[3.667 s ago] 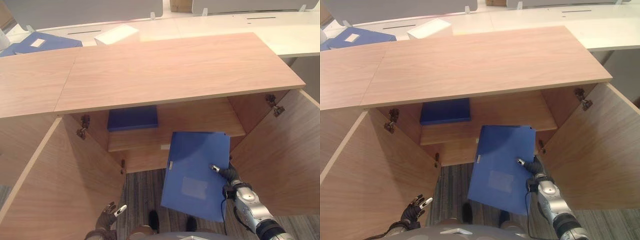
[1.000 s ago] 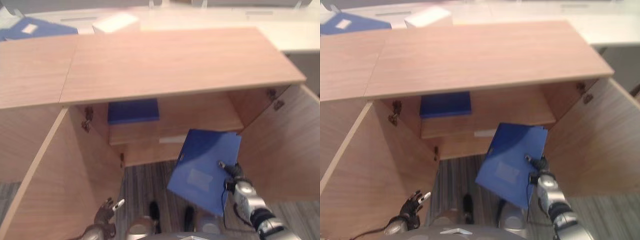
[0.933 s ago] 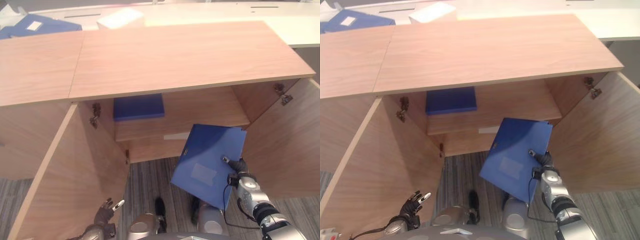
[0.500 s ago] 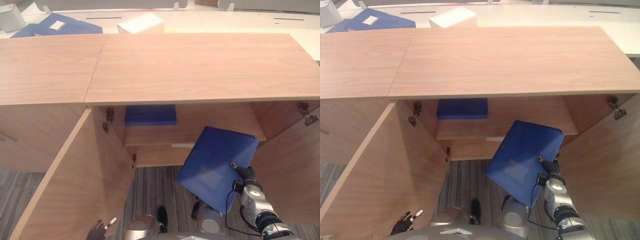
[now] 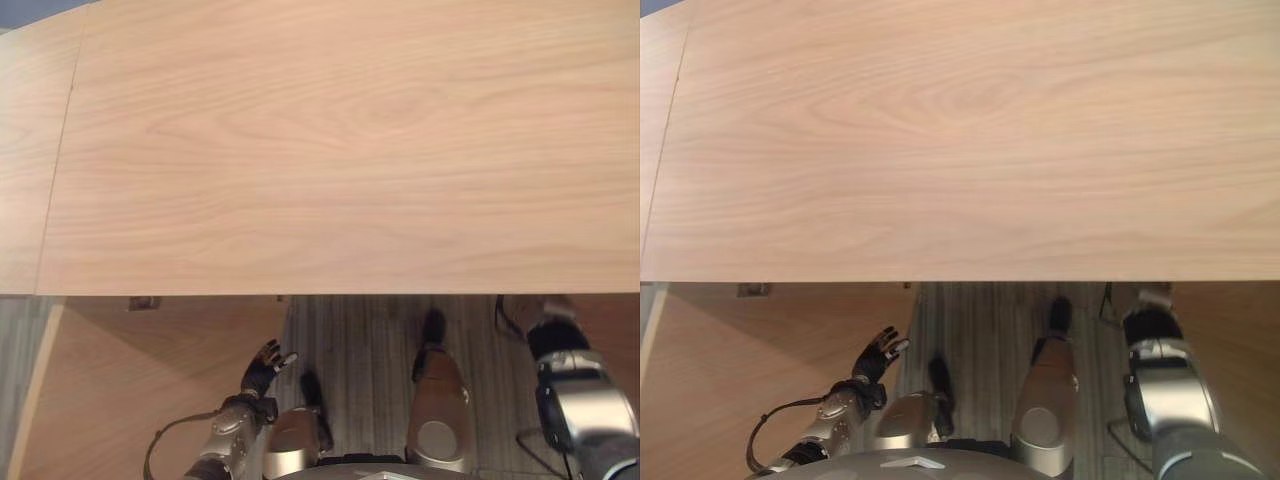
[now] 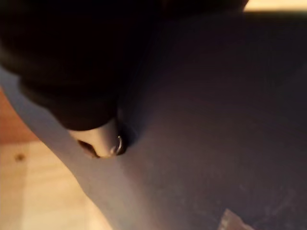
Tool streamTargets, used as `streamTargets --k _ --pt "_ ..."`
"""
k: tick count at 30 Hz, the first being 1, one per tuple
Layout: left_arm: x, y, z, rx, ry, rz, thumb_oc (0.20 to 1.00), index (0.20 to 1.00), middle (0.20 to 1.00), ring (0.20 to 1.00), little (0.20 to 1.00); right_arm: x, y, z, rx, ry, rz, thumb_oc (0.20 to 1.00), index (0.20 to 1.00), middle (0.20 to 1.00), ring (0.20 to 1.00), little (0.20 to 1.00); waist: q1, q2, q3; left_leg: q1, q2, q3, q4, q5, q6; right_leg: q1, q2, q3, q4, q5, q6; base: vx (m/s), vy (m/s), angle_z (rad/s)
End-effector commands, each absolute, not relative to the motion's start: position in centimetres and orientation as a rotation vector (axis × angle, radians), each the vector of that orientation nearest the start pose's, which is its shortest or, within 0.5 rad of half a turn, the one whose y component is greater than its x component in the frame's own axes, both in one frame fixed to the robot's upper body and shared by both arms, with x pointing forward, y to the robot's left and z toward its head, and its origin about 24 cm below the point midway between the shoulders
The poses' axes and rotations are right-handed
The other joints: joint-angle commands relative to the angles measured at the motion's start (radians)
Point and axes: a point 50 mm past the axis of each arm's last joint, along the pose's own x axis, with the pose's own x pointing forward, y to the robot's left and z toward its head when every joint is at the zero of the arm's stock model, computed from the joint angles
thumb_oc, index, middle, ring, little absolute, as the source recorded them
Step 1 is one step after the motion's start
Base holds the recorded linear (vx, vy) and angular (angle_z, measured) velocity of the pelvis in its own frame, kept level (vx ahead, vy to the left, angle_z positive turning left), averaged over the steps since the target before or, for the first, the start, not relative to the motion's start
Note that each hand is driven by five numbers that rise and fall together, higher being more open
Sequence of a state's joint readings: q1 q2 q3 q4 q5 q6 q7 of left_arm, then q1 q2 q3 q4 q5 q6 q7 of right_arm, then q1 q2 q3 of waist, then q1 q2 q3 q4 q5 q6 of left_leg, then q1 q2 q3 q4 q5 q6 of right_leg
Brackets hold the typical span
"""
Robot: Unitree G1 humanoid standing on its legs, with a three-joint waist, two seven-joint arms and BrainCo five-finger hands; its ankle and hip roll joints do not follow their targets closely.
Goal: Put the empty folder in the office cabinet
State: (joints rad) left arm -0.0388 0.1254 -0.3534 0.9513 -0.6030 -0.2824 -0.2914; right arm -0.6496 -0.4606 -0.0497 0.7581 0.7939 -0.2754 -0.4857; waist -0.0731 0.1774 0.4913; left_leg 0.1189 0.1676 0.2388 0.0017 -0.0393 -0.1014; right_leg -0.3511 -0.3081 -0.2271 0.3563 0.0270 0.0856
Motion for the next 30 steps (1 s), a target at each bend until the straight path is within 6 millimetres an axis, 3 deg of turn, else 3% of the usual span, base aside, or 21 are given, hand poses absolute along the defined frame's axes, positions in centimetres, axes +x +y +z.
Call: streamTargets --k 1,6,9,15,17,21,27,28,29,30 --pt "12.7 16.8 -13.9 -0.254 0.788 -0.167 1.0 1.0 1.0 1.0 1.0 33.4 -29.8 8.4 0.604 -0.12 -0.887 0.2 0.2 0.2 0.2 0.2 0.042 -0.09 -0.079 0.09 -0.034 -0.047 0.036 -0.224 0.043 -0.15 -0.041 0.049 -0.155 0.184 0.113 -0.01 -0.044 0.38" --pt "12.0 16.2 -14.0 -0.246 0.818 -0.218 1.0 1.0 1.0 1.0 1.0 33.3 -32.9 11.6 0.786 -0.221 -1.139 0.2 0.2 0.2 0.2 0.2 0.08 -0.055 -0.072 0.076 -0.039 -0.067 0.028 -0.217 0.034 -0.185 -0.062 0.031 -0.133 0.188 0.114 0.01 -0.034 0.37" --pt "12.0 16.0 -14.0 -0.247 0.817 -0.228 1.0 1.0 1.0 1.0 1.0 33.3 -33.2 12.0 0.825 -0.23 -1.166 0.2 0.2 0.2 0.2 0.2 0.086 -0.049 -0.069 0.071 -0.04 -0.072 0.031 -0.216 0.034 -0.187 -0.064 0.03 -0.13 0.188 0.114 0.01 -0.018 -0.07" --pt "12.4 15.1 -13.4 -0.279 0.807 -0.273 1.0 1.0 1.0 1.0 1.0 33.8 -34.5 16.0 0.918 -0.319 -1.297 0.2 0.2 0.2 0.2 0.2 0.117 -0.007 -0.051 0.042 -0.044 -0.099 0.054 -0.214 0.029 -0.215 -0.08 0.039 -0.1 0.178 0.112 0.03 -0.035 0.1" --pt "12.4 15.0 -13.3 -0.28 0.809 -0.278 1.0 1.0 1.0 1.0 1.0 33.9 -34.7 16.9 0.92 -0.335 -1.283 0.2 0.2 0.2 0.2 0.2 0.121 0.0 -0.048 0.037 -0.044 -0.102 0.057 -0.213 0.026 -0.224 -0.083 0.042 -0.092 0.177 0.113 0.0 -0.01 -0.04" --pt "12.8 14.8 -12.9 -0.279 0.807 -0.298 1.0 1.0 1.0 1.0 1.0 35.4 -34.7 21.3 0.856 -0.392 -1.115 0.2 0.2 0.2 0.2 0.2 0.134 0.033 -0.03 0.003 -0.043 -0.109 0.066 -0.2 0.011 -0.265 -0.087 0.06 -0.063 0.159 0.104 -0.02 -0.033 0.02" --pt "13.2 15.1 -12.4 -0.294 0.783 -0.315 1.0 1.0 1.0 1.0 1.0 35.6 -35.5 23.2 0.807 -0.386 -1.046 0.2 0.2 0.2 0.2 0.2 0.131 0.053 -0.016 -0.024 -0.042 -0.098 0.061 -0.177 0.002 -0.287 -0.085 0.071 -0.055 0.151 0.094 -0.05 0.01 -0.04" --pt "13.1 15.2 -12.4 -0.297 0.779 -0.318 1.0 1.0 1.0 1.0 1.0 35.6 -35.7 23.2 0.815 -0.37 -1.043 0.426 0.426 0.426 0.426 0.426 0.13 0.056 -0.015 -0.025 -0.042 -0.095 0.061 -0.176 0.001 -0.283 -0.087 0.072 -0.059 0.15 0.093 -0.02 0.031 -0.02" --pt "13.2 15.2 -12.4 -0.299 0.776 -0.319 1.0 1.0 1.0 1.0 1.0 35.7 -35.7 23.2 0.818 -0.364 -1.023 1.0 1.0 1.0 1.0 1.0 0.129 0.058 -0.014 -0.025 -0.041 -0.092 0.06 -0.175 0.0 -0.282 -0.088 0.073 -0.061 0.15 0.092 -0.03 0.034 -0.02" --pt "13.2 15.4 -12.3 -0.301 0.771 -0.319 1.0 1.0 1.0 1.0 1.0 35.7 -35.9 23.2 0.808 -0.362 -1.012 1.0 1.0 1.0 1.0 1.0 0.129 0.06 -0.013 -0.027 -0.04 -0.09 0.061 -0.174 0.0 -0.282 -0.089 0.074 -0.062 0.149 0.092 -0.03 0.03 -0.04"
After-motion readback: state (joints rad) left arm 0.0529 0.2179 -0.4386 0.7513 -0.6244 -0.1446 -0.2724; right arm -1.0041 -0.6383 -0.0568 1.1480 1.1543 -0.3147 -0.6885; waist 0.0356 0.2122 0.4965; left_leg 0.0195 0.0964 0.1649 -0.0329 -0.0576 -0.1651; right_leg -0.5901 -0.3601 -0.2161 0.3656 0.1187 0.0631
